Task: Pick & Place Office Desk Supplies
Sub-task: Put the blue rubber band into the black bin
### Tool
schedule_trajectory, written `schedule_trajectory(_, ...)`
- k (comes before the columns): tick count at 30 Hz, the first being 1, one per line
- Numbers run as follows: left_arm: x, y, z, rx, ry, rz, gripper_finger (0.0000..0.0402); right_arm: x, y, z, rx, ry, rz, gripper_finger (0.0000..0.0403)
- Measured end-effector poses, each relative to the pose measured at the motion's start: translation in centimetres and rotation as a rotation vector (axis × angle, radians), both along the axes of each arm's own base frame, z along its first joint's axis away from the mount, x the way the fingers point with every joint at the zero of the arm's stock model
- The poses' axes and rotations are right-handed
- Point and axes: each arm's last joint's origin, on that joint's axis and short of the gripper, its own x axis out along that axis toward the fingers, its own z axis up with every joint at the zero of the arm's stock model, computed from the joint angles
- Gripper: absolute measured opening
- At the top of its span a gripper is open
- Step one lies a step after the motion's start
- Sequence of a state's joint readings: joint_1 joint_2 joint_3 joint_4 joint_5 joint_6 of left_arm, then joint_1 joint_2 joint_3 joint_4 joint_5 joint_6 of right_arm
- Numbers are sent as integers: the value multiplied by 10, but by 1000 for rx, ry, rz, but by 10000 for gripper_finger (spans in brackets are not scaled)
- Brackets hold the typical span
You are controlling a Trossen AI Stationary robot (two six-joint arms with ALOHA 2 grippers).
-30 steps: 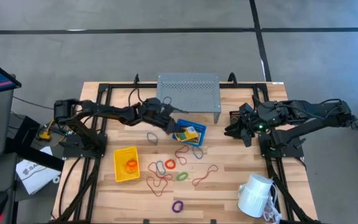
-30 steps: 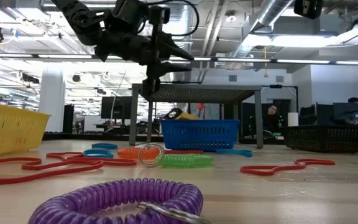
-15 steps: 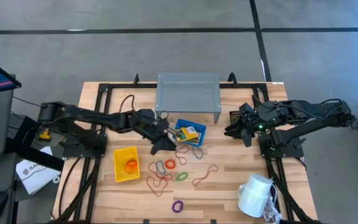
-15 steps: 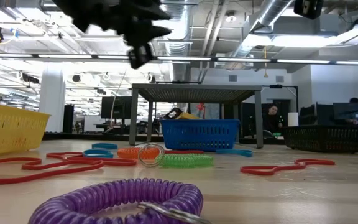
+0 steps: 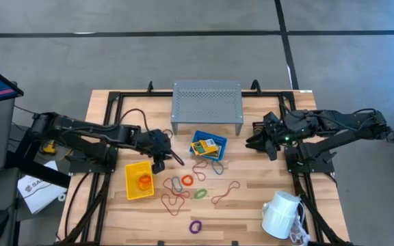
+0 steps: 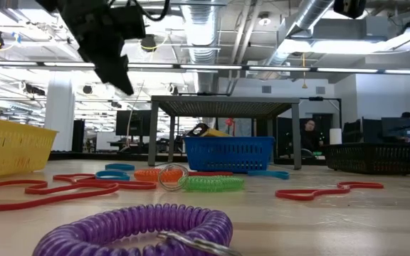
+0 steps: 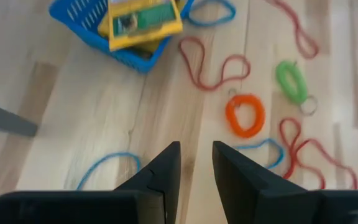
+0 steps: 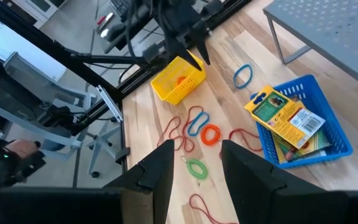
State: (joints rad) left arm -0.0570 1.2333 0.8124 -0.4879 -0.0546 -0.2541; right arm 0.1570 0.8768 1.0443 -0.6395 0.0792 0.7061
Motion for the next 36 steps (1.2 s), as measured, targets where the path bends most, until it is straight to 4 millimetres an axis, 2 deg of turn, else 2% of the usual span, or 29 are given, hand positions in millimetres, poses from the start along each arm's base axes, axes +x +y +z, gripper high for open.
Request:
schedule_trajectory(11,21,2,-39,-30,150,-12,88,0,0,0,10,3,-4,131)
schedule_trajectory(22,31,5,-71,16,283,-10,88,-2,12,0,31,6,51,131)
schedule_trajectory(29,32,5,-80,56,320,-31,93,-3,17,0,40,4,64,131)
schedule_trajectory(36,32,7,-81,93,323,-12,131,-4,20,0,37,3,75,131)
